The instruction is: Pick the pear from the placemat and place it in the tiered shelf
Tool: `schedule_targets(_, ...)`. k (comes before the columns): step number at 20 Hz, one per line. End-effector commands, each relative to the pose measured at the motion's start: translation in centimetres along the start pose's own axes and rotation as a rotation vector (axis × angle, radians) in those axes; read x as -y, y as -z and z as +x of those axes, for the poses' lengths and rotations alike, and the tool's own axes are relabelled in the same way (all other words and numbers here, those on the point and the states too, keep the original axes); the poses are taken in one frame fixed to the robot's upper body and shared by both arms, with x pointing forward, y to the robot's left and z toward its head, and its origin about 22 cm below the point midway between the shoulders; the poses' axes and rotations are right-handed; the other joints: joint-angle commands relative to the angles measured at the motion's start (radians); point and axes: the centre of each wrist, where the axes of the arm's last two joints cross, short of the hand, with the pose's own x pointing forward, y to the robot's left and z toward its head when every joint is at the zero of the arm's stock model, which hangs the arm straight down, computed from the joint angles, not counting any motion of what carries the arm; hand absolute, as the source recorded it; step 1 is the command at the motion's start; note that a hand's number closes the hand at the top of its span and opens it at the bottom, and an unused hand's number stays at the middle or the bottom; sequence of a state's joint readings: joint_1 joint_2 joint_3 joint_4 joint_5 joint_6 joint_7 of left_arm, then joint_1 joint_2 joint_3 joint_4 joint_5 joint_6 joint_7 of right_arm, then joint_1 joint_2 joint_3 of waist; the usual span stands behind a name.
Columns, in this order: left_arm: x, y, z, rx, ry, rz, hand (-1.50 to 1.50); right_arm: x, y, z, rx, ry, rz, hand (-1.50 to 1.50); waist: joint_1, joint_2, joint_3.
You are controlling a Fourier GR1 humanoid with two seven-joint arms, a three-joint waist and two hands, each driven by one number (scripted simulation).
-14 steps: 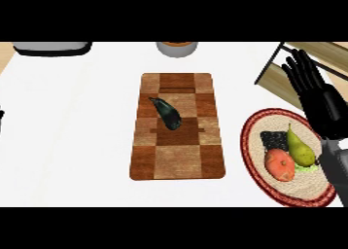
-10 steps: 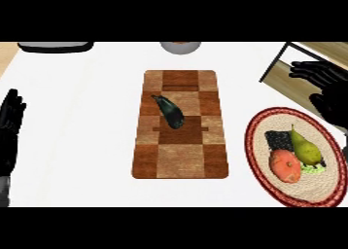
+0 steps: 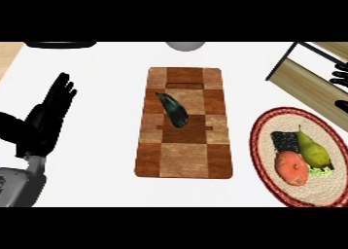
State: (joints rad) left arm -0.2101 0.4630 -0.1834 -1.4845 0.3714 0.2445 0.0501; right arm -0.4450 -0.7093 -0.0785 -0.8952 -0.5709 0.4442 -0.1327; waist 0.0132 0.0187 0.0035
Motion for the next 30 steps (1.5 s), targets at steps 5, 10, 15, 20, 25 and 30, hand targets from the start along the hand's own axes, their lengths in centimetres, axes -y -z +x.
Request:
schedule_targets(5, 0.8, 0.8, 0.4, -0.042, -0.039, -0.023, 0.00, 5.4, -1.1, 4.5, -0.094, -0.074, 0.281, -1.50, 0.007, -0.011, -0.002)
schedule_targets(10, 0.1, 2.0, 0.9, -0.034, -0.011, -0.013, 0.00, 3.4, 0.9, 10.2, -0.309, -0.430, 0.483, -1.50, 0.005, -0.011, -0.005)
schedule_targets(15, 1.1, 1.9, 1.4, -0.034, -0.027, -0.045, 0.00, -2.0, 2.5, 15.6, -0.300, -0.953, 0.534, -1.50, 0.011, -0.020, -0.004)
schedule_targets(20, 0.6, 1.9, 0.2, -0.035, -0.010, -0.024, 0.00, -5.4, 3.2, 10.8, -0.346, -1.105, 0.564, -1.50, -0.004, -0.015, -0.003)
schedule_targets(25, -1.0, -0.2, 1.2, -0.047, -0.018, -0.020, 0.00, -7.0, 2.7, 7.9, -0.382, -1.151, 0.565, -1.50, -0.005, -0.021, -0.003)
schedule_targets(30, 0.6, 1.8, 2.0, -0.049, -0.025, -0.031, 0.00, -9.1, 3.0, 6.3, -0.482, -1.280, 0.607, -1.50, -0.008, -0.018, -0.003)
